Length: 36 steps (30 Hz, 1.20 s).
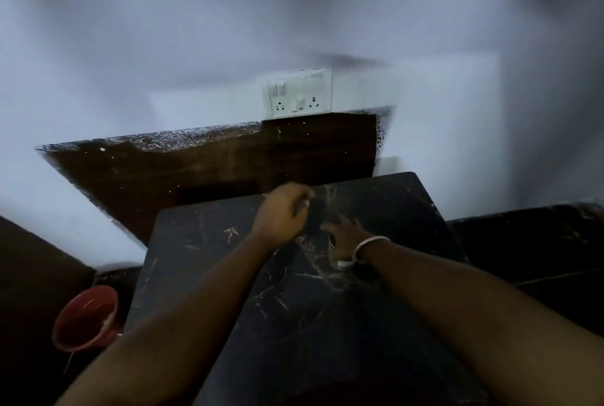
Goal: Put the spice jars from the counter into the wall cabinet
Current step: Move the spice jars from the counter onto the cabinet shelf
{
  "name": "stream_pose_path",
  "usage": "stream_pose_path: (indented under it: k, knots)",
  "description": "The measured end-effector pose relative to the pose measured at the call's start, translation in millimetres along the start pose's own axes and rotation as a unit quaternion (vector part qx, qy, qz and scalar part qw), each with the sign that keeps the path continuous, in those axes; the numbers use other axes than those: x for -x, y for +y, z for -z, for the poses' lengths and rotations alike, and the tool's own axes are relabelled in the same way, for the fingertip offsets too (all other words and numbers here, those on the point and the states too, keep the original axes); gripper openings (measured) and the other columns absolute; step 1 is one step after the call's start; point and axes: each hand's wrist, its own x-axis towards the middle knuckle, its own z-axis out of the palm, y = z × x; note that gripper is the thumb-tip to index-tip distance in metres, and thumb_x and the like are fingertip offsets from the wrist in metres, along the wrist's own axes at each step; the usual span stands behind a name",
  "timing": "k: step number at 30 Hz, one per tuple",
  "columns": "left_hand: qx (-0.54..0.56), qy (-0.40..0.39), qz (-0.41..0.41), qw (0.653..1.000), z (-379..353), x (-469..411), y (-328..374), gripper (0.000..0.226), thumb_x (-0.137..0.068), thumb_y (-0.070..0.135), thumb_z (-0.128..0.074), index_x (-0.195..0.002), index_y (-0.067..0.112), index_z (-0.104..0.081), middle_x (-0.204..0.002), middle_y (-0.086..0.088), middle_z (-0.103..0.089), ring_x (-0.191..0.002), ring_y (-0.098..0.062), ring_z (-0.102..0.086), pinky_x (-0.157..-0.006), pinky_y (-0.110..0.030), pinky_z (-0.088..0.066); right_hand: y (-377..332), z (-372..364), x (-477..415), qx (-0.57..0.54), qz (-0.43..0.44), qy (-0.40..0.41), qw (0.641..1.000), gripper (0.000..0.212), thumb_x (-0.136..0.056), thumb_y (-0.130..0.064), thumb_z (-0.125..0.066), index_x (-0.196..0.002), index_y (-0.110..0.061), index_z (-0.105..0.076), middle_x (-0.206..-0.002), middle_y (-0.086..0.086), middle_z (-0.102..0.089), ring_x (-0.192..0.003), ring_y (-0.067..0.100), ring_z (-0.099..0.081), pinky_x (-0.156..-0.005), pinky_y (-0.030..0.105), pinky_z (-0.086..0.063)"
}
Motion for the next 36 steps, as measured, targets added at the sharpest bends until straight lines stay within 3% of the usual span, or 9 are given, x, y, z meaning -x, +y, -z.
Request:
stream_pose_path:
  k: [5,11,15,18,23,26,30,33,36]
  knots:
    - [0.061,-0.130,0.083,0.986,-45,34,-29,0.035,-0.096,0.020,-0.060,-0.125,0.040,-0.056,-0.116,0.018,-0.060,-0.104,0.003,-0.059,-0.094,-0.031,-0.053,16,-13,1,0.017,0.043,-0.005,0.999,0.078,-0.086,-0.014,-0.072,-0.155,-0.028,-0.038,-0.154,0.012,-0.036,-0.140,0.038,-0.043,-0.116,0.044,-0.039]
    - [0.178,-0.230,0.184,0.939,-57,45,-29,0.052,-0.099,0.032,-0.063,-0.147,0.034,-0.043,-0.138,0.009,-0.059,-0.112,-0.001,-0.061,-0.103,-0.036,-0.052,5,37,19,-0.143,0.058,-0.009,0.988,0.095,-0.071,-0.020,-0.088,-0.152,-0.031,-0.040,-0.149,0.009,-0.049,-0.130,0.030,-0.055,-0.104,0.045,-0.053]
    - [0.363,-0.160,0.139,0.907,-10,29,16,0.034,-0.107,0.038,-0.049,-0.139,0.036,-0.056,-0.133,0.003,-0.067,-0.121,-0.016,-0.065,-0.094,-0.030,-0.057,-7,112,65,-0.253,0.115,0.018,0.961,0.089,-0.061,-0.051,-0.085,-0.134,-0.038,-0.037,-0.123,0.002,-0.062,-0.106,0.019,-0.067,-0.090,0.044,-0.062]
    - [0.454,-0.079,0.093,0.883,39,11,72,0.049,-0.104,0.048,-0.039,-0.139,0.020,-0.058,-0.133,-0.015,-0.066,-0.124,-0.035,-0.063,-0.100,-0.045,-0.056,-19,164,113,-0.315,0.165,0.151,0.923,0.079,-0.056,-0.065,-0.083,-0.121,-0.041,-0.045,-0.101,-0.004,-0.067,-0.091,0.012,-0.070,-0.079,0.037,-0.063]
    - [0.527,0.013,0.039,0.849,107,-11,150,0.060,-0.092,0.069,-0.048,-0.131,0.026,-0.063,-0.127,-0.011,-0.072,-0.117,-0.027,-0.069,-0.091,-0.038,-0.061,-53,205,178,-0.482,0.299,0.348,0.746,0.050,-0.075,-0.053,-0.070,-0.118,-0.034,-0.054,-0.084,-0.022,-0.072,-0.076,-0.004,-0.069,-0.062,0.013,-0.052]
    - [0.522,0.030,0.009,0.852,129,-14,175,0.076,-0.082,0.079,-0.058,-0.133,0.023,-0.063,-0.128,-0.014,-0.070,-0.119,-0.033,-0.068,-0.098,-0.052,-0.056,-70,213,201,-0.522,0.346,0.401,0.669,0.043,-0.089,-0.042,-0.059,-0.123,-0.016,-0.056,-0.089,-0.019,-0.070,-0.081,-0.005,-0.067,-0.067,0.011,-0.051]
    - [0.528,0.046,-0.029,0.847,136,-14,188,0.073,-0.084,0.078,-0.058,-0.135,0.025,-0.059,-0.131,-0.017,-0.068,-0.122,-0.037,-0.065,-0.104,-0.067,-0.048,-78,223,214,-0.518,0.350,0.424,0.655,0.036,-0.095,-0.024,-0.050,-0.126,-0.007,-0.060,-0.104,-0.005,-0.069,-0.090,0.002,-0.068,-0.074,0.015,-0.053]
    - [0.537,0.052,-0.026,0.842,139,-15,193,0.075,-0.085,0.076,-0.059,-0.137,0.022,-0.058,-0.132,-0.018,-0.067,-0.123,-0.039,-0.064,-0.105,-0.070,-0.045,-80,230,218,-0.501,0.334,0.434,0.670,0.045,-0.093,-0.034,-0.057,-0.130,-0.009,-0.062,-0.111,0.003,-0.070,-0.096,0.007,-0.070,-0.078,0.018,-0.054]
    - [0.534,0.066,-0.025,0.843,144,-20,198,0.068,-0.089,0.069,-0.055,-0.137,0.021,-0.058,-0.132,-0.019,-0.067,-0.123,-0.040,-0.064,-0.105,-0.072,-0.044,-79,236,222,-0.487,0.317,0.422,0.695,0.068,-0.082,-0.060,-0.058,-0.141,-0.027,-0.054,-0.113,-0.020,-0.070,-0.103,0.000,-0.069,-0.080,0.014,-0.054]
